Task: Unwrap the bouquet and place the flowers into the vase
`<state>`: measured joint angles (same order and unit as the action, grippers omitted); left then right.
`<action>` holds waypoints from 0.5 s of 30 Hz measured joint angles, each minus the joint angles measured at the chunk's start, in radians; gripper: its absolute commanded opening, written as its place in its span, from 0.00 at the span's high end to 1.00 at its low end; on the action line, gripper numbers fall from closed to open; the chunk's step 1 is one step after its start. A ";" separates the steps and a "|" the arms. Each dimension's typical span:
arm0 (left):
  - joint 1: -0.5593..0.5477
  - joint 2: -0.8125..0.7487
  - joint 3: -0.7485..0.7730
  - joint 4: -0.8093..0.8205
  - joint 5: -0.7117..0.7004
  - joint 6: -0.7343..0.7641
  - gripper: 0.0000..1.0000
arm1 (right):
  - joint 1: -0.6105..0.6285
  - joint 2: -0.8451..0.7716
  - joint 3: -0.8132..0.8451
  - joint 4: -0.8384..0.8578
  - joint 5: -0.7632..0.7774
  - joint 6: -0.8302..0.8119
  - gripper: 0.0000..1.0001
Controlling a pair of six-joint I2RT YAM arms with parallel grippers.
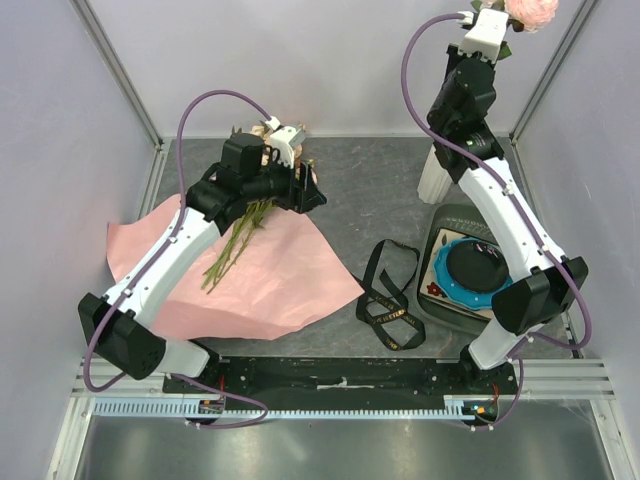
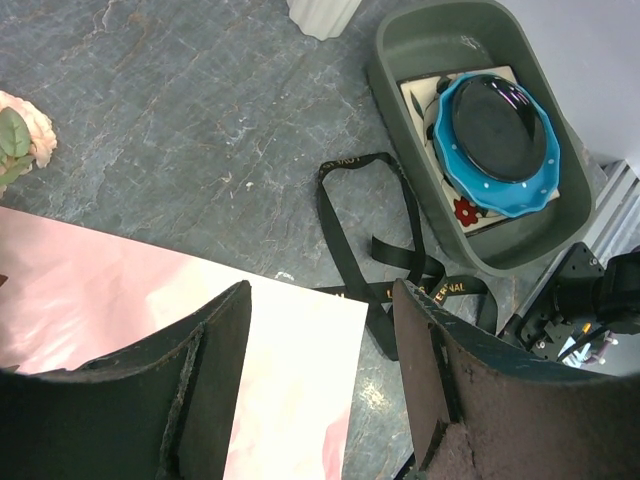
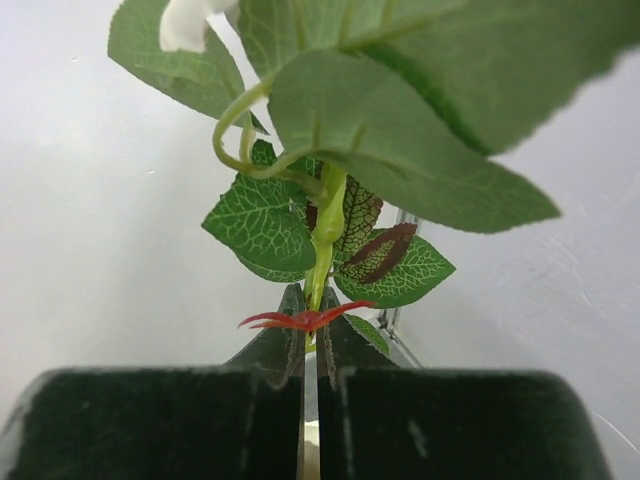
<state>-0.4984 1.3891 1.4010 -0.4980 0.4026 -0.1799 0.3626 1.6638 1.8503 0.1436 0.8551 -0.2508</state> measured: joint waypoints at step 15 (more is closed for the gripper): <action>0.026 0.018 0.000 0.000 0.014 -0.011 0.34 | -0.026 0.000 -0.003 0.016 -0.019 0.021 1.00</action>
<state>-0.4728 1.4071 1.4006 -0.4980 0.4168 -0.1913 0.3363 1.6634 1.8469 0.1600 0.8356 -0.2295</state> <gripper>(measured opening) 0.655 0.022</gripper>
